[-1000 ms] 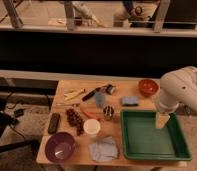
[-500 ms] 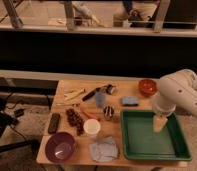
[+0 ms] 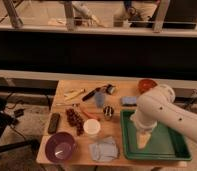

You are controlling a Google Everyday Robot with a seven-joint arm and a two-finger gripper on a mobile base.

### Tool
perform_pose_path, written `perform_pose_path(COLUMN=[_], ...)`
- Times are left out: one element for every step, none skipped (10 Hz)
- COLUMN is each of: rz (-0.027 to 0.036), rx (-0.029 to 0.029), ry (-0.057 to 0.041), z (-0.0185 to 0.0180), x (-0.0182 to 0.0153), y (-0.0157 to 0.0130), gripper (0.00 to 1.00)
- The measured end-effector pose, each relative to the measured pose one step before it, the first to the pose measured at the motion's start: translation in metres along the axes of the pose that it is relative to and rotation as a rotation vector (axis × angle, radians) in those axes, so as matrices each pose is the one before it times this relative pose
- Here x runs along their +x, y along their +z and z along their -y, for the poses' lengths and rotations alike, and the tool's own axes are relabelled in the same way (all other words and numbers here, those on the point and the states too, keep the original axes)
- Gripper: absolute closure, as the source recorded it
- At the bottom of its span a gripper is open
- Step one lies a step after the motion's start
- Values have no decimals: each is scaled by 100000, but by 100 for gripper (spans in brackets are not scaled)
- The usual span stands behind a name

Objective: Wipe purple bowl with towel

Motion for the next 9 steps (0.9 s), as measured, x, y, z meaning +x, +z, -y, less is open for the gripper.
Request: perform_pose_path(rz=[1833,931,529,-38,-387,37,160,674,508], rx=[868,-146,2,134,218,-12,-93,-444,-2371], ry=[-3924,-2758,-1599,-647,61,-41,-20,179,-1746], z=[-1470,-946,-334,-23,-5,13,10,-69,-468], x=[-1952,-1126,-680,-168,181,-28,-74,-146,-492], y=[746,699,287,86,-10,-1,21,123,558], gripper=[20,20,20,20,20,20,20,20,20])
